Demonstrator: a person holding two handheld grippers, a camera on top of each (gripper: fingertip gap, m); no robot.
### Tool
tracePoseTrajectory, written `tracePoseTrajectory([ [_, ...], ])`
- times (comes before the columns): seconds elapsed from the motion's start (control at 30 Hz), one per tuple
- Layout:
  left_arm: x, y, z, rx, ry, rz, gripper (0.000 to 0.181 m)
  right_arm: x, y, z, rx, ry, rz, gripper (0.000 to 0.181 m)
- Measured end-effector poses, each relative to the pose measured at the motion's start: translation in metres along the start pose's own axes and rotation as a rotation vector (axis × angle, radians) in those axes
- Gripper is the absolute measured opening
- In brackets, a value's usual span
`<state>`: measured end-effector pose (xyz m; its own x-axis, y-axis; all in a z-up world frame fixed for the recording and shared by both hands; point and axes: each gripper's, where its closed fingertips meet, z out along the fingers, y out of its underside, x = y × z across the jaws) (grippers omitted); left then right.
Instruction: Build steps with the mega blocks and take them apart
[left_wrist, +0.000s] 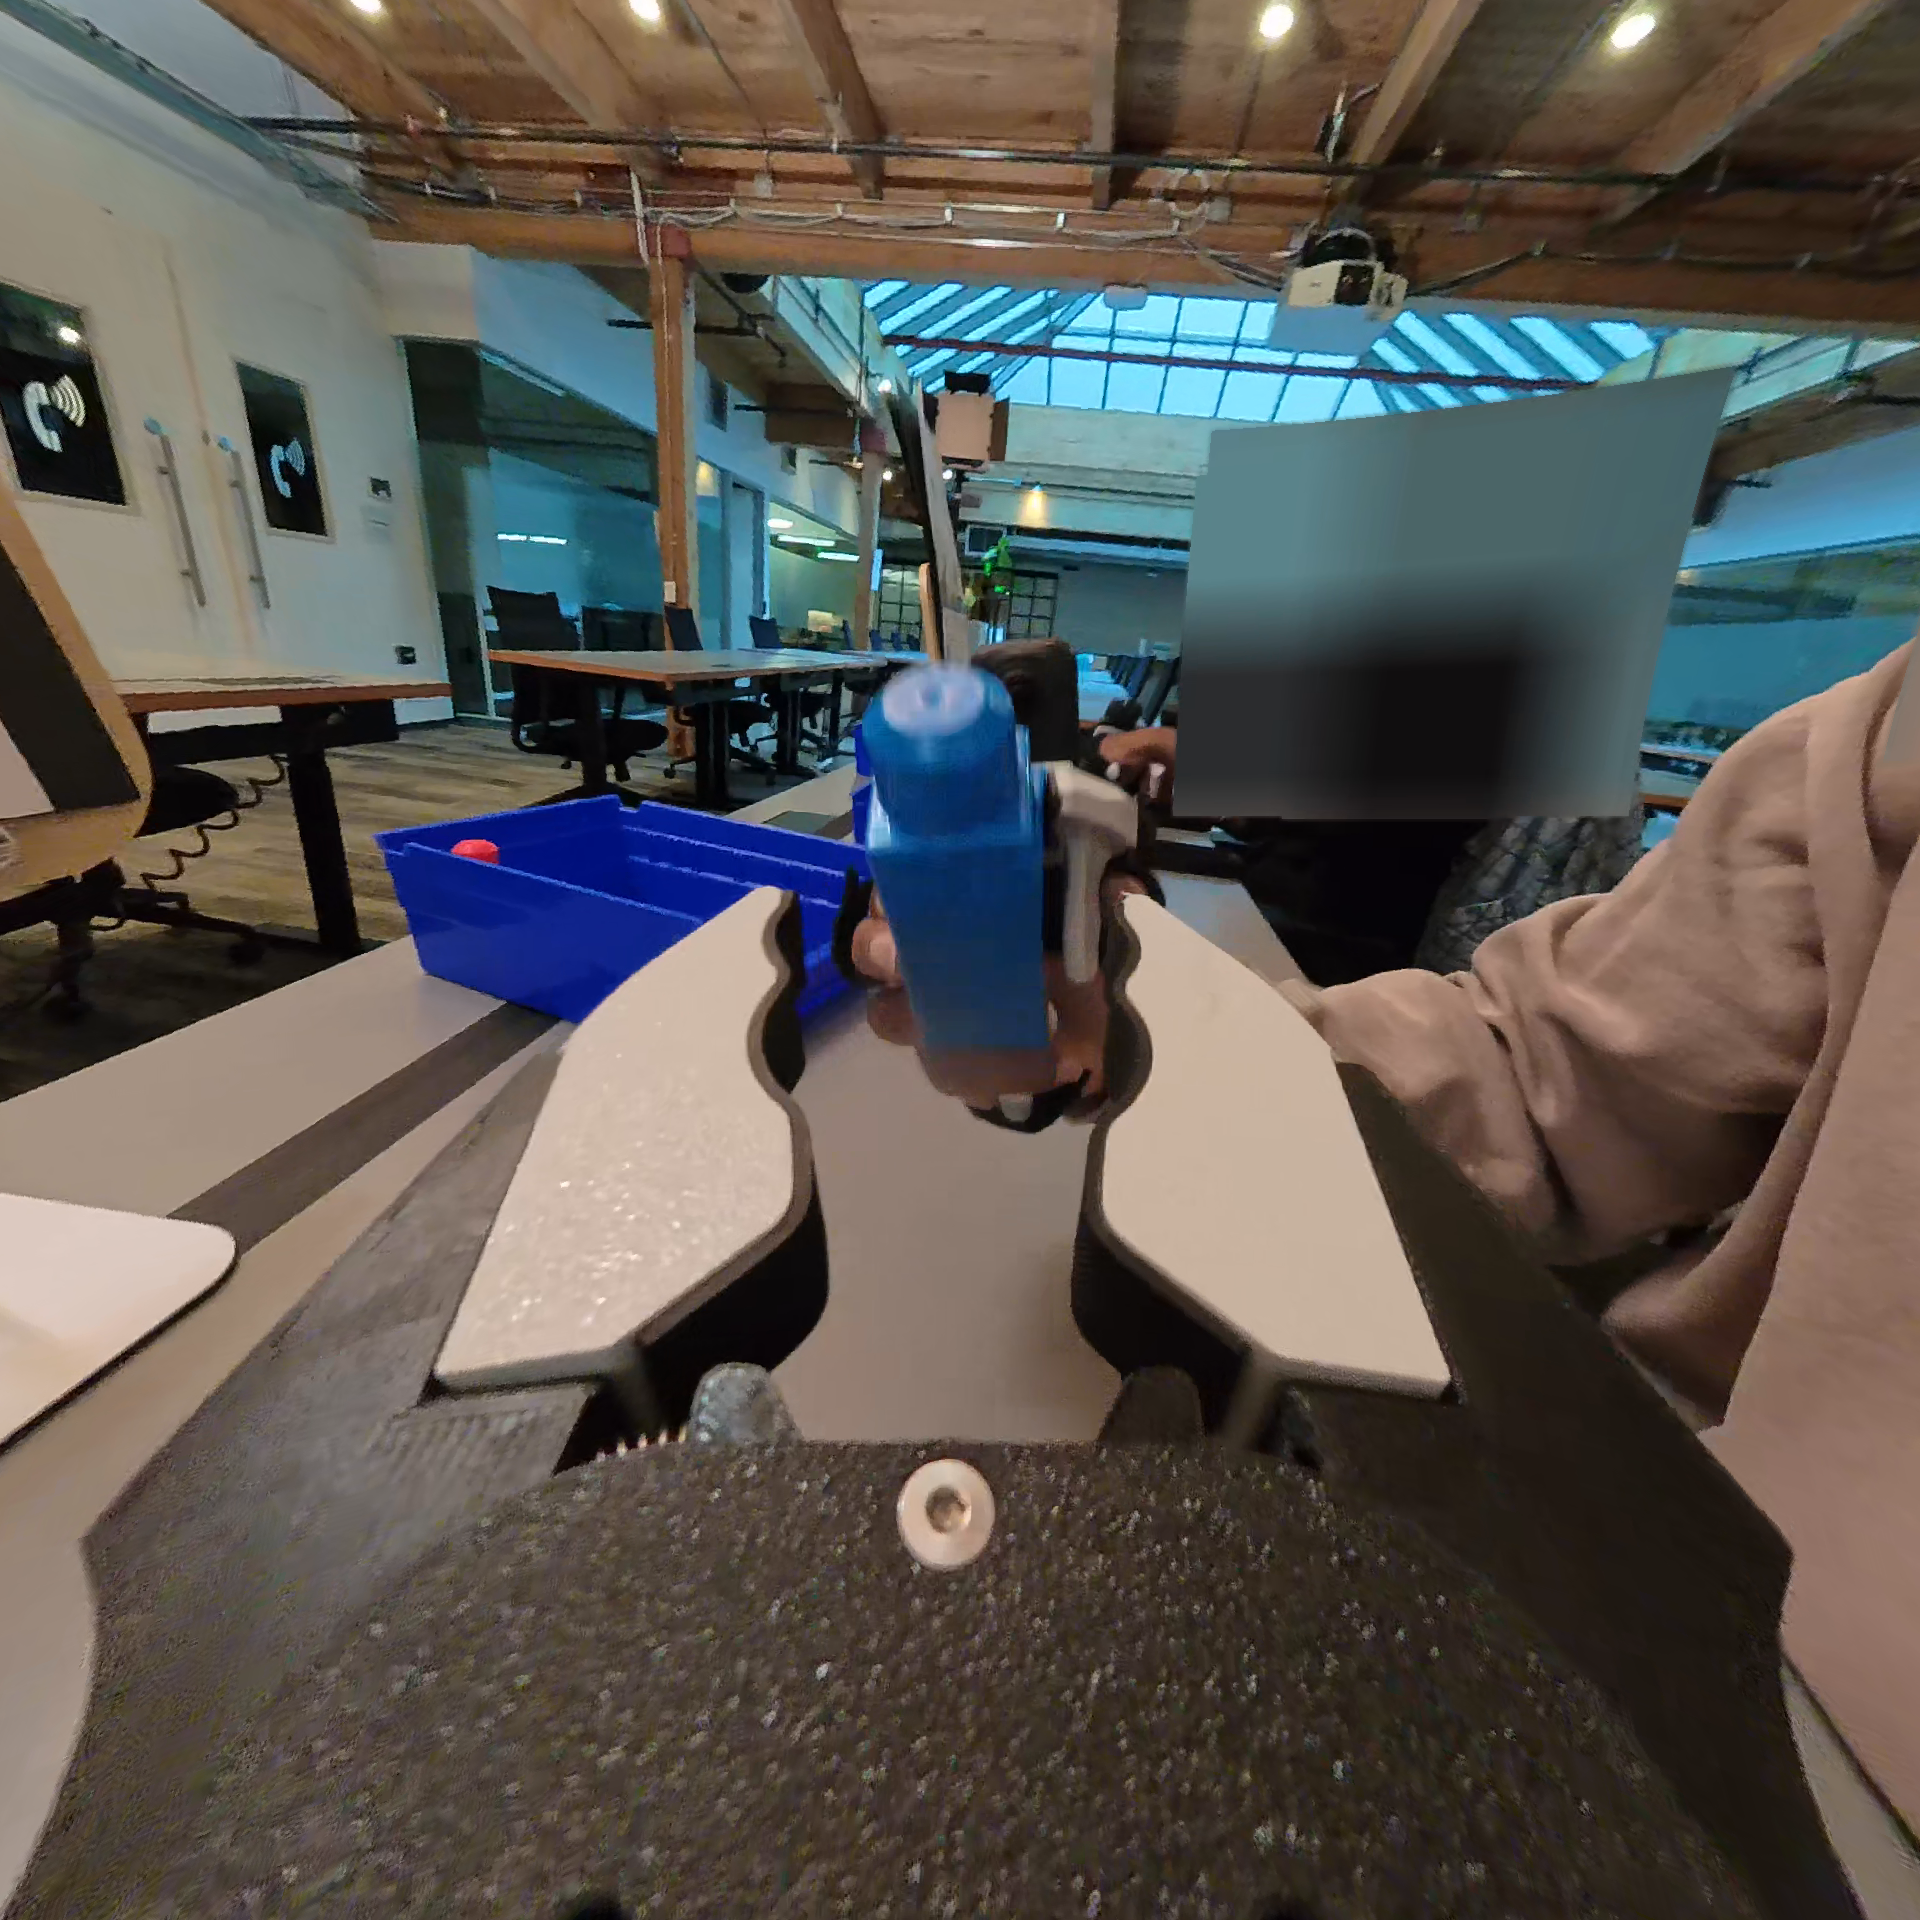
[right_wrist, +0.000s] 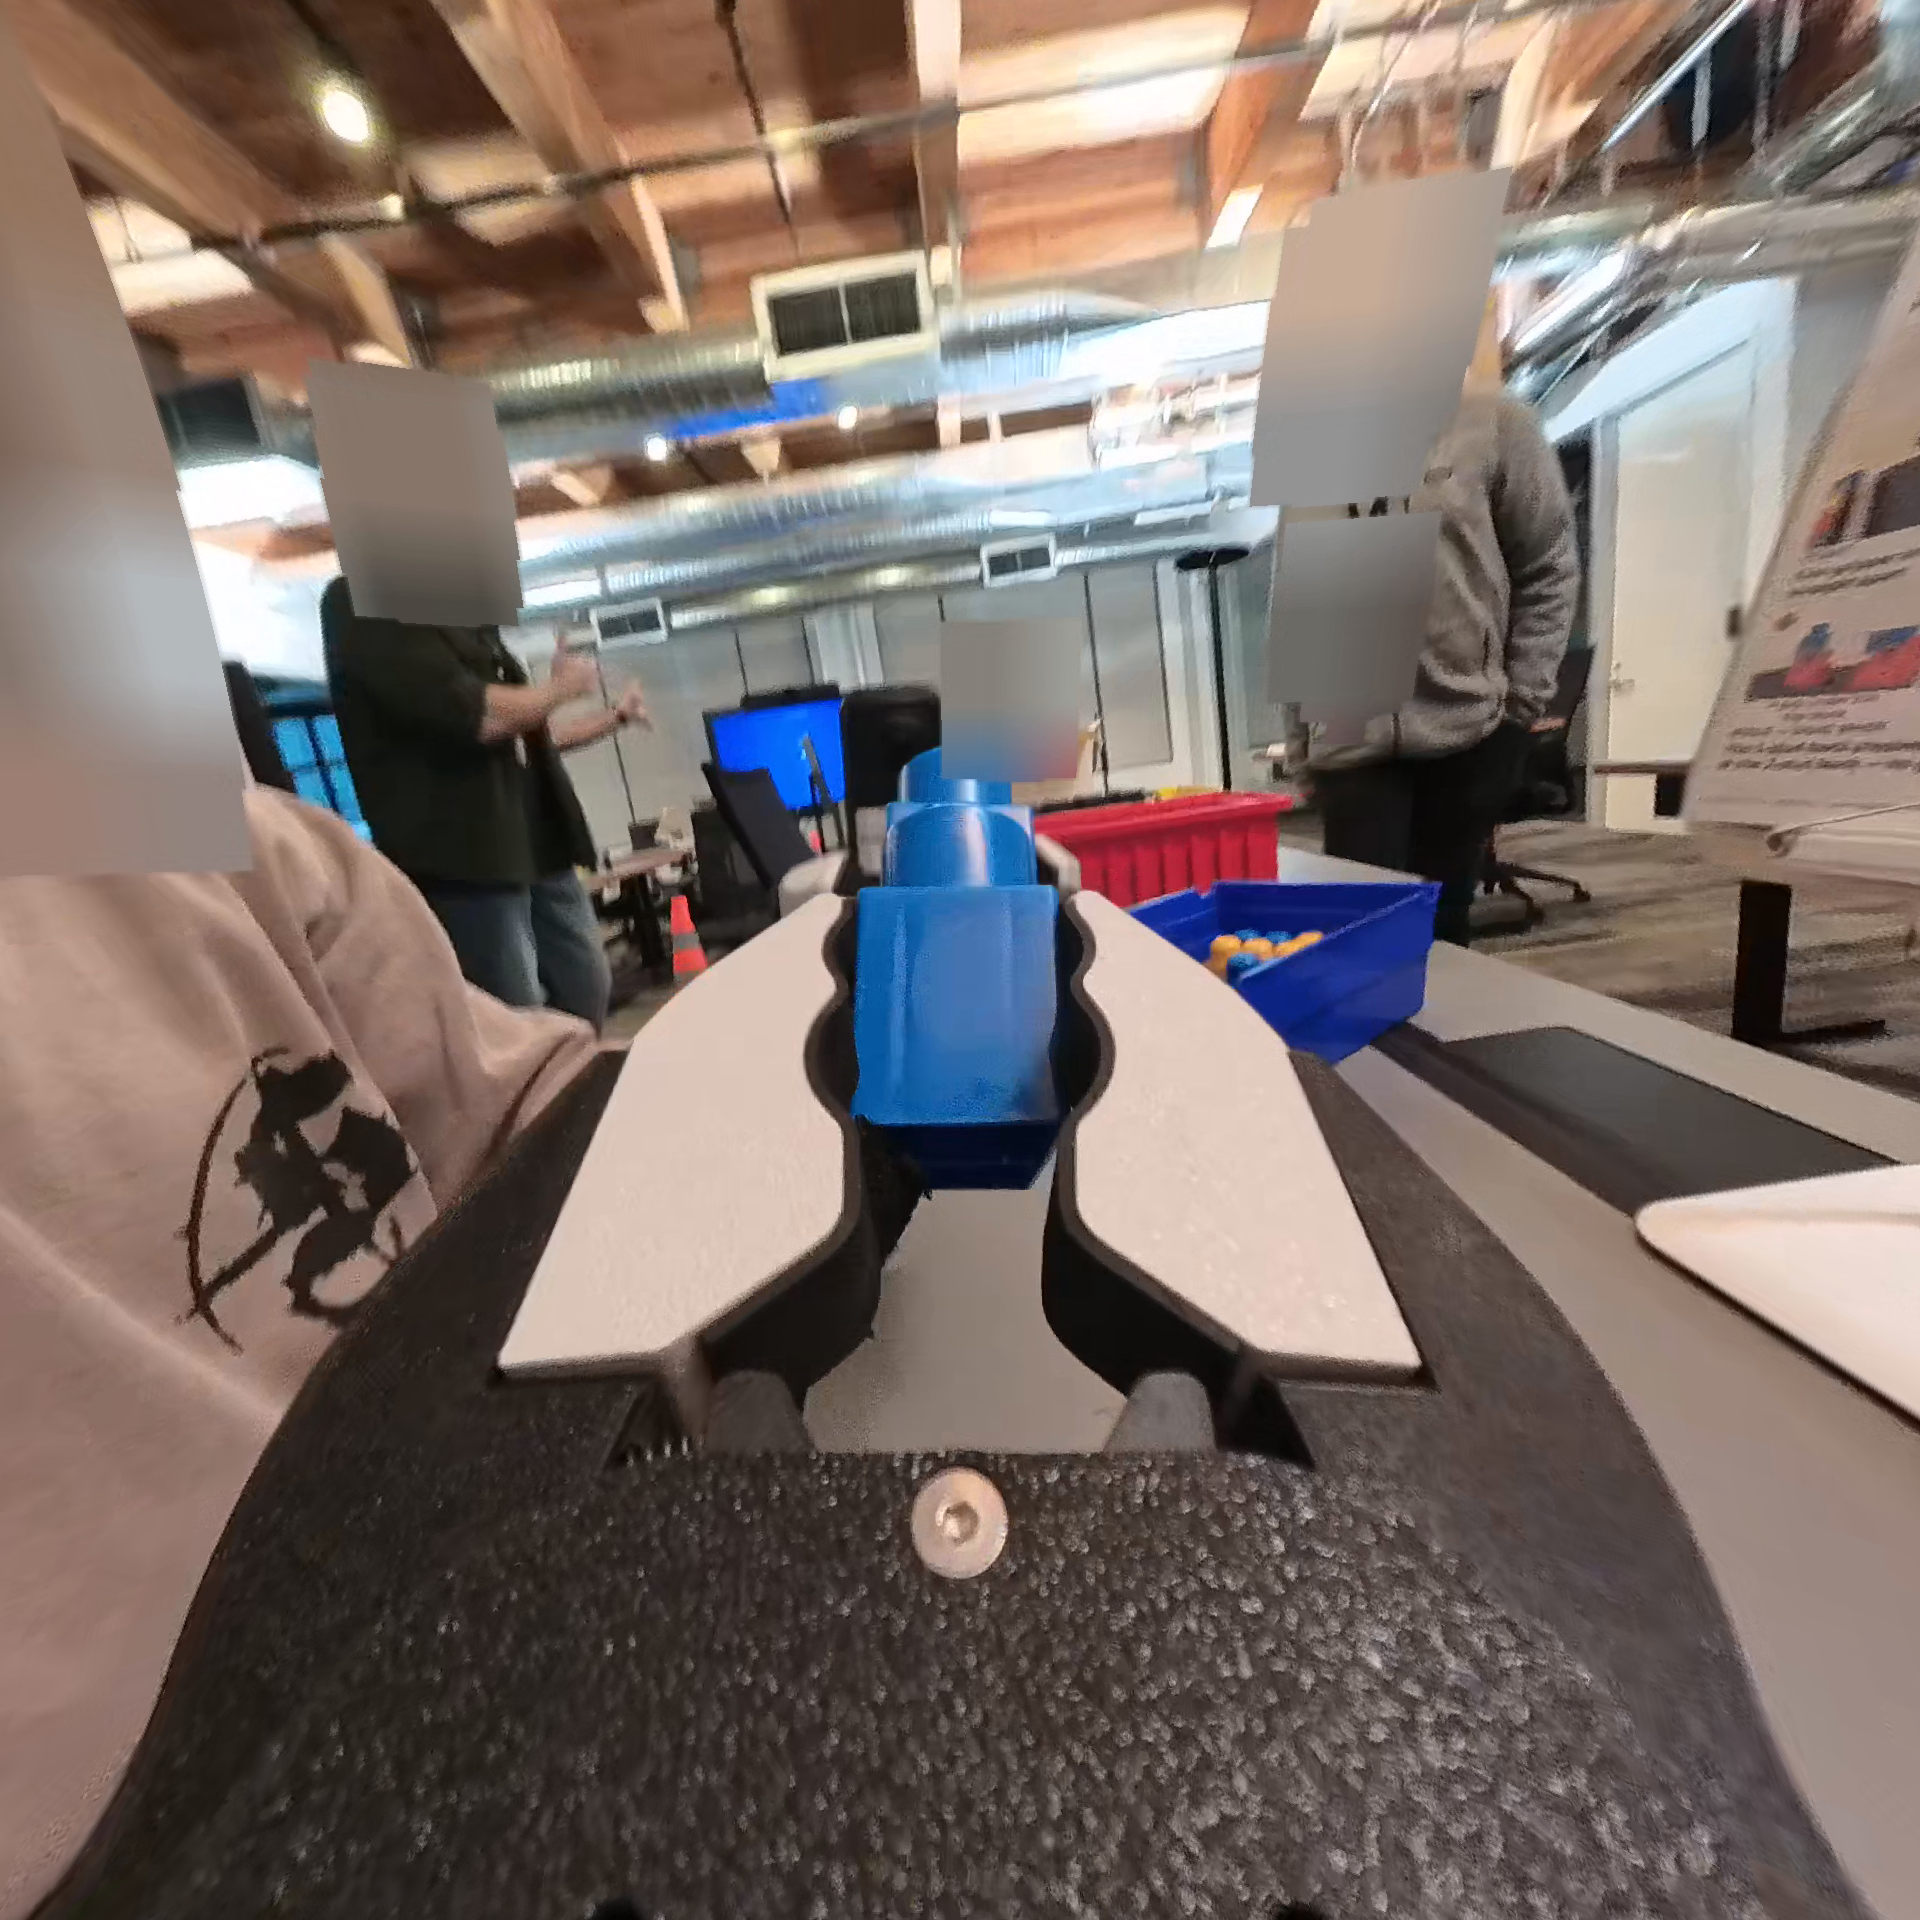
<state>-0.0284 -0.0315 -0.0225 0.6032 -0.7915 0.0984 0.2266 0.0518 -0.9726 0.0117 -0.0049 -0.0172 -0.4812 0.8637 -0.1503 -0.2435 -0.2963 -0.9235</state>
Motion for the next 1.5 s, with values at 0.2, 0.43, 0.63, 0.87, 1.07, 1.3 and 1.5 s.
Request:
tracePoseTrajectory([
  [0.2, 0.004, 0.029, 0.025, -0.059, -0.002, -0.074, 0.052, 0.0, -0.013, 0.002, 0.13, -0.001, 0.07, 0.036],
  [0.43, 0.012, 0.031, 0.026, -0.086, 0.028, -0.06, 0.037, -0.01, 0.001, 0.014, 0.06, -0.022, 0.015, 0.036],
  [0.63, -0.002, 0.046, 0.006, -0.259, 0.0, 0.074, 0.037, 0.002, 0.041, 0.006, -0.326, 0.041, -0.051, 0.041],
  [0.87, -0.007, 0.091, 0.0, -0.504, 0.001, 0.204, 0.037, 0.003, 0.062, -0.005, -0.719, 0.156, -0.336, 0.053],
  [1.07, -0.001, 0.119, 0.001, -0.624, 0.03, 0.261, 0.037, -0.001, 0.089, -0.007, -0.924, 0.132, -0.416, 0.038],
  [1.3, -0.011, 0.098, 0.009, -0.481, -0.068, 0.315, 0.042, 0.008, 0.065, -0.023, -0.943, 0.153, -0.449, 0.036],
  [1.5, -0.038, 0.079, 0.0, -0.351, -0.198, 0.211, 0.013, 0.096, -0.043, -0.119, -1.056, 0.483, -0.474, 0.037],
])
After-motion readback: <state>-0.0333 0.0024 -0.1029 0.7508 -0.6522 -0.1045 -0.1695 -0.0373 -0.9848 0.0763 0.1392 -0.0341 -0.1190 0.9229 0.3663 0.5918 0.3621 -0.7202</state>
